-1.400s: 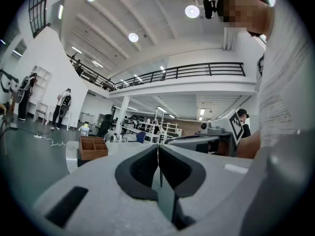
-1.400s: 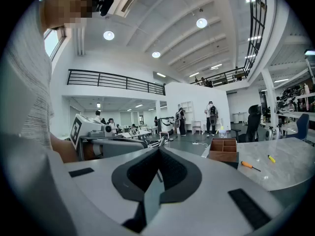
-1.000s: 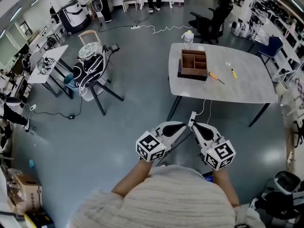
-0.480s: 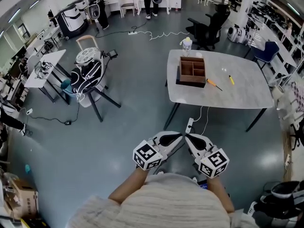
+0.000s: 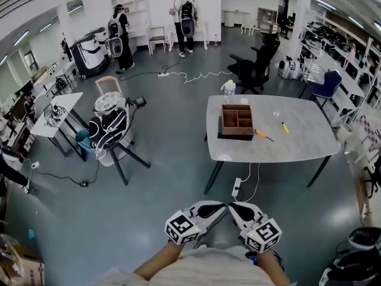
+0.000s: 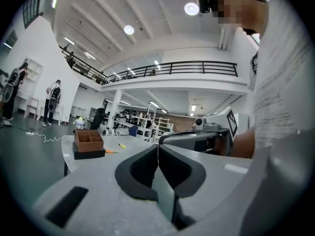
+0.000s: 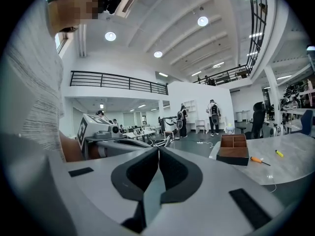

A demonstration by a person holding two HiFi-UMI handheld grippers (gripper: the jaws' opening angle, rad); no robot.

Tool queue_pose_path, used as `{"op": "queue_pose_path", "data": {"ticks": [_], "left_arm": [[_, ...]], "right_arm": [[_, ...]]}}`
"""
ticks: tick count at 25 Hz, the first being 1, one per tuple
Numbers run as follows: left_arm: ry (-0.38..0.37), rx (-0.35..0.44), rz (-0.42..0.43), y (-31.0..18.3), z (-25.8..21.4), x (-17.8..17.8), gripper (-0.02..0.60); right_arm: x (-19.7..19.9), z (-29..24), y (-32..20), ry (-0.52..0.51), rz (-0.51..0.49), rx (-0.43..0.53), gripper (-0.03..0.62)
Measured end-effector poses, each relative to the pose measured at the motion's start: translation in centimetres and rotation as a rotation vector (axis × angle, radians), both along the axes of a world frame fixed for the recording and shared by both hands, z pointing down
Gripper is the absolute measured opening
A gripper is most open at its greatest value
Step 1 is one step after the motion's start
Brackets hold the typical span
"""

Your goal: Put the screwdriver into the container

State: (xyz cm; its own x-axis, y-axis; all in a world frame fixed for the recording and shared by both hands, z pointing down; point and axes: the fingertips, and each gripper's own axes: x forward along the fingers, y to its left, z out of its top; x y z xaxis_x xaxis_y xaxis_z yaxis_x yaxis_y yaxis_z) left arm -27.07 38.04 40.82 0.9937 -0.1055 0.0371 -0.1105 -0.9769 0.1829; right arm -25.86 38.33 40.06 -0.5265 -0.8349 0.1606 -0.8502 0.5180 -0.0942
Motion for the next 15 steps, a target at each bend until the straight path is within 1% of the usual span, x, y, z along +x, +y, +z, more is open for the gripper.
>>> {"op": "queue_pose_path", "data": {"ticks": [2, 5, 8, 11, 15], "left_arm": [[0.009, -0.01, 0.0, 0.0, 0.5, 0.3, 0.015], [0.0, -0.017, -0.001, -0.3, 1.2, 1.1, 0.015], [-0.005, -0.03, 0.0, -0.8, 1.4, 2.6, 0.015], [-0.004, -0.026, 0.014, -1.4, 0.9, 5.5, 0.015], [0.0, -0.008, 0.034, -2.2, -0.2, 10.5, 0.015]], "right_arm": [[0.6, 0.6, 0.4, 0.0, 0.014, -0.002, 0.012], [1.7, 1.1, 0.9, 0.001, 0.028, -0.008, 0.012], [3.6, 1.1, 1.0, -0.012, 0.047, -0.013, 0.012], [6.5, 0.9, 0.5, -0.014, 0.065, -0.017, 0.012], [10.9, 0.0, -0.4, -0.007, 0.069, -0.012, 0.012]]}}
